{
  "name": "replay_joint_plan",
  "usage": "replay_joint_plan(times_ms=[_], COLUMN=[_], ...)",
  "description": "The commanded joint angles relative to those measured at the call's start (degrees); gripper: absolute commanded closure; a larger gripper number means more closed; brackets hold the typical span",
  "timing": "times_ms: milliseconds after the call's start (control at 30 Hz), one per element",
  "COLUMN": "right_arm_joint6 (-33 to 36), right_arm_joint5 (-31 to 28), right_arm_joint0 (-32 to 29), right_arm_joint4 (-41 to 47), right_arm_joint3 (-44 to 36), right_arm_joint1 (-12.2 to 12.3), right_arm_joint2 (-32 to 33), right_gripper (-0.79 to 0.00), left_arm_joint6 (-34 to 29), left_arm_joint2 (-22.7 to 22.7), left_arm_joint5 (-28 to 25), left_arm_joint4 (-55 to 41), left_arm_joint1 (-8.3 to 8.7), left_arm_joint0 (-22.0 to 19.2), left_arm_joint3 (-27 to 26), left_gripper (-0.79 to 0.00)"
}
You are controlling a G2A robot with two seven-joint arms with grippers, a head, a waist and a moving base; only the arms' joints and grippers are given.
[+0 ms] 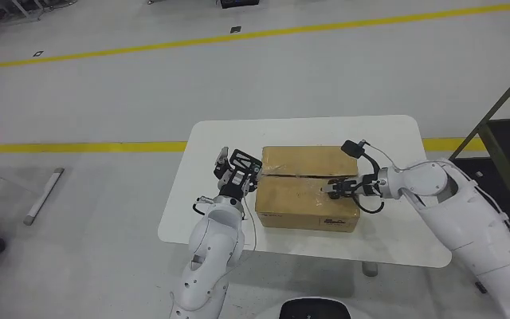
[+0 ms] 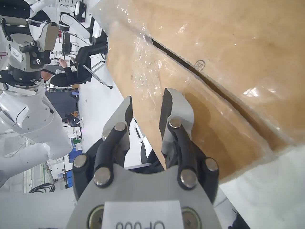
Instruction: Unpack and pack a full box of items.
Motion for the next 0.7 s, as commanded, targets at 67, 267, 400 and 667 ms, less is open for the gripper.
replay_joint_plan(times_ms=[67, 267, 400, 667], right_arm_joint6=[-0.52, -0.87, -0.33, 4.59], right_arm_joint5=[-0.34, -0.96, -1.88, -2.44], right_arm_joint0=[0.74, 1.52, 1.38, -1.83], right_arm_joint4=[0.15, -0.08, 0.98, 6.01], right_arm_joint3=[0.92, 1.44, 0.32, -1.99], right_arm_joint1=[-0.3, -0.44, 0.17, 2.33], right_arm_joint2=[-1.09, -1.66, 0.83, 9.09], right_gripper=[0.0, 0.0, 0.0, 0.0], left_arm_joint6=[0.0, 0.0, 0.0, 0.0], left_arm_joint2=[0.0, 0.0, 0.0, 0.0], left_arm_joint5=[0.0, 0.0, 0.0, 0.0], left_arm_joint4=[0.0, 0.0, 0.0, 0.0], left_arm_joint1=[0.0, 0.0, 0.0, 0.0], left_arm_joint0=[0.0, 0.0, 0.0, 0.0], left_arm_joint3=[0.0, 0.0, 0.0, 0.0], left_gripper=[-0.785, -0.785, -0.785, -0.785])
